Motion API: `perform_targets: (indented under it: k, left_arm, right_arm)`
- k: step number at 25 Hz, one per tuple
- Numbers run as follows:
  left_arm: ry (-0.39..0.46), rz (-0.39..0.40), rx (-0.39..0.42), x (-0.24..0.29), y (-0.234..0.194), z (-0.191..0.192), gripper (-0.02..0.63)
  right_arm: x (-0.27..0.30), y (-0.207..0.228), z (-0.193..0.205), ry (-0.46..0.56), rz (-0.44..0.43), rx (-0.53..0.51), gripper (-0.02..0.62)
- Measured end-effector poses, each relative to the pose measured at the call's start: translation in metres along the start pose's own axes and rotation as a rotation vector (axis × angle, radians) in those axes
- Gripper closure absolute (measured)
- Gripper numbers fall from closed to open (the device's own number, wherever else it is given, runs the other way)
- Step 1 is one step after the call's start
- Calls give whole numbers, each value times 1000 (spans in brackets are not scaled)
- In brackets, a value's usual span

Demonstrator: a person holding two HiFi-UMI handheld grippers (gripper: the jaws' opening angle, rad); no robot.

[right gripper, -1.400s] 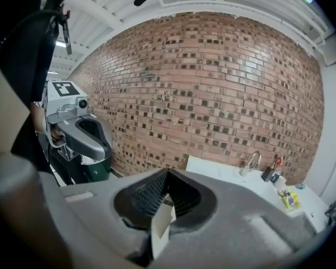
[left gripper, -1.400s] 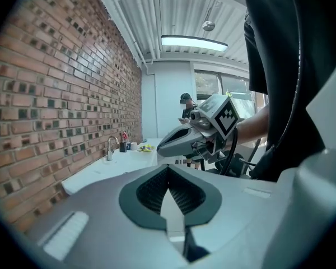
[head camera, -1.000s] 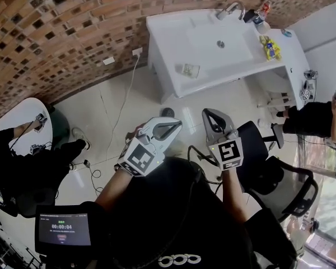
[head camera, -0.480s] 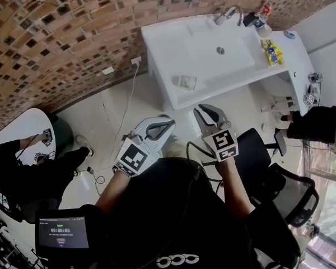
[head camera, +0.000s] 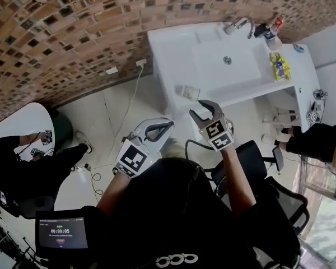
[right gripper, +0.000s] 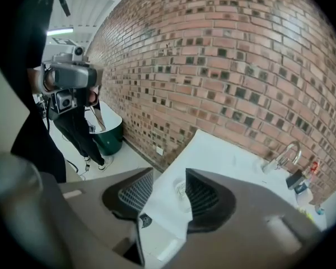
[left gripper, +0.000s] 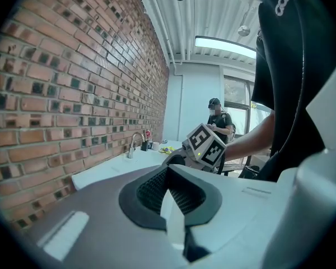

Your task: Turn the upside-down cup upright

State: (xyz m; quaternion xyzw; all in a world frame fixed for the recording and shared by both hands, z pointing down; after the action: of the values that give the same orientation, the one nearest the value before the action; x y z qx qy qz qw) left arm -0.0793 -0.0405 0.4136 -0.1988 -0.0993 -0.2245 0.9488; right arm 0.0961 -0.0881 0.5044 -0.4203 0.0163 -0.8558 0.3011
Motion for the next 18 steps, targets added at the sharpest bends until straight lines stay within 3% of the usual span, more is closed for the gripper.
perform_targets:
  k: [18]
  left_arm:
    - [10,-142,-105,7,-57,-6,591]
  right_arm:
    - [141,38,41,-250,-308,-292,338]
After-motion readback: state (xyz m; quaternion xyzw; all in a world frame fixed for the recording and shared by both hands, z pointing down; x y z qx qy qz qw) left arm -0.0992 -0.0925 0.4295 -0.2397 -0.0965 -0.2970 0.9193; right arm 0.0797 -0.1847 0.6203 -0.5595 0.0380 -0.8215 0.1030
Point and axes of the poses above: the fingertips, and each gripper's own axes: x forward along the fingers, y to its right, z out of its underside, the point moved 7 cm from there along -x, backward along the fingers, and after that the axes turned 14 degrees about -x, right-handed, at the moved point
